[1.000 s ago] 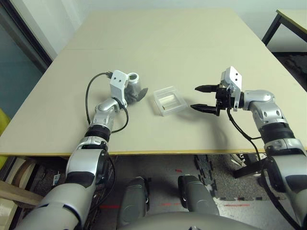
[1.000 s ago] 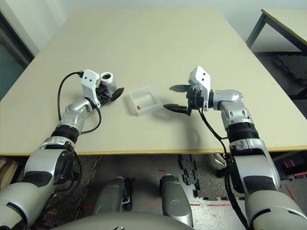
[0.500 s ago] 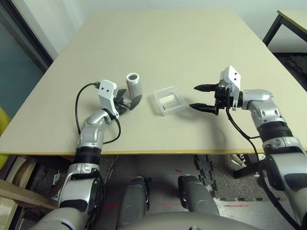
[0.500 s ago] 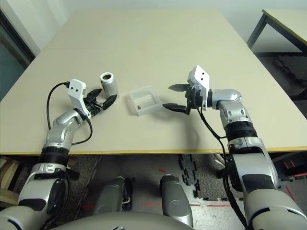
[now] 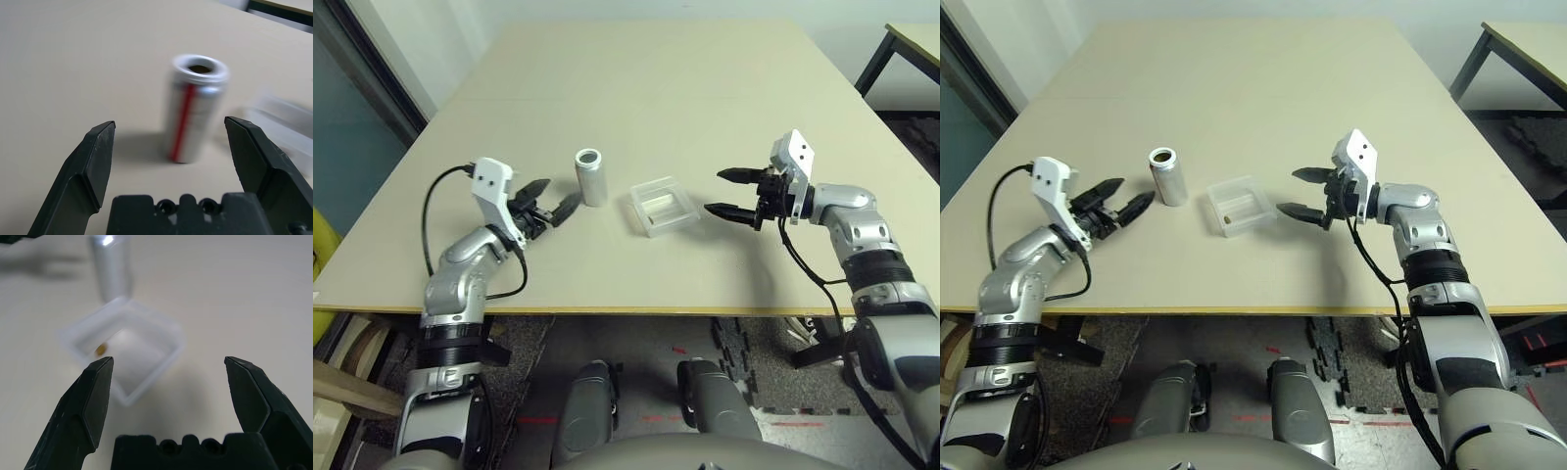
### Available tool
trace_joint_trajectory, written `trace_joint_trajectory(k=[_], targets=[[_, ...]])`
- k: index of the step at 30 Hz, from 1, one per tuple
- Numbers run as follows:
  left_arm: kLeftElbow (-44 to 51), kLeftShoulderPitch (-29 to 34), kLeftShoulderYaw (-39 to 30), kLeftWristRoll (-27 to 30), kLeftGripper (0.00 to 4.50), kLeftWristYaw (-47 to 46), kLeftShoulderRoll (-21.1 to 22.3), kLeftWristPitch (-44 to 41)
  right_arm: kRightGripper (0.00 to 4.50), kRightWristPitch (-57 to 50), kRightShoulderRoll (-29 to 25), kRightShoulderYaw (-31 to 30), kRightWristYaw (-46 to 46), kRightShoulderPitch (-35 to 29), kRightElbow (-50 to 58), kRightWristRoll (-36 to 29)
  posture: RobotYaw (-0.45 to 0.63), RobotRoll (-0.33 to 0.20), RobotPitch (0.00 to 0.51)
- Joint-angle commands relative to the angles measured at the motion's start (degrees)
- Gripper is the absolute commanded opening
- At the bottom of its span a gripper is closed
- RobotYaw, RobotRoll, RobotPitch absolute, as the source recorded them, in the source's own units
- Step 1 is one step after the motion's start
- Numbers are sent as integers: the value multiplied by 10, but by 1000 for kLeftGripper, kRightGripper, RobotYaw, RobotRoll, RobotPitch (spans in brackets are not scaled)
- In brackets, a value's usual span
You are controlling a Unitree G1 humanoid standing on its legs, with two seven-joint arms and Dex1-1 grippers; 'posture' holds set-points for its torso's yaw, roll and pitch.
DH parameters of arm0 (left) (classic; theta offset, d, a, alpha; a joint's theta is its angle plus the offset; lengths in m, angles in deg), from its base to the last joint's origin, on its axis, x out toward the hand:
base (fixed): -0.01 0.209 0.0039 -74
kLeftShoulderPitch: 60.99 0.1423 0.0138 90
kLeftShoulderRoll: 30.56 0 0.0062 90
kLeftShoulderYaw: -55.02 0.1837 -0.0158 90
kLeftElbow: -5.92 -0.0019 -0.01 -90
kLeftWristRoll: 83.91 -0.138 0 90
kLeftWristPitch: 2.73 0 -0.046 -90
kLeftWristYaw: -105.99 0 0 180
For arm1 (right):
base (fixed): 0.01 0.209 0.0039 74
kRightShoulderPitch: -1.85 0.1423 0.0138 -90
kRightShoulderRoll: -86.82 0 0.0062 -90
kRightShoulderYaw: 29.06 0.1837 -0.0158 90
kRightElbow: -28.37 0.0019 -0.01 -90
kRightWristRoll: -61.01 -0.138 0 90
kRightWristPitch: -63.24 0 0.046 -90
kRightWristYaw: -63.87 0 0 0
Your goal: Pour the medicine from the bottle into the box.
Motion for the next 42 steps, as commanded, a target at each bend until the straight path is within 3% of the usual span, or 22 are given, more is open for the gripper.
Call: trace_joint_trajectory(k=[1,10,23,42], targets=[[-34,-15,-30,8,4481,-14,18,9,4500,-20,-11,39,-45,-22,26,-23,-125,0,98],[-156,-94,-48,-3,4481,-3,72,47,4500,0,-24,103,-196,-39,26,-18,-142,0,98],[-328,-179,-44,-31,4481,-4,95,124,4500,38,-51,144,-347,-43,-20,0,-164,0,107],[-417,-217,-44,-36,4481,-1,106,169,4500,98,-83,150,-383,-48,-98,13,-158,0,103]])
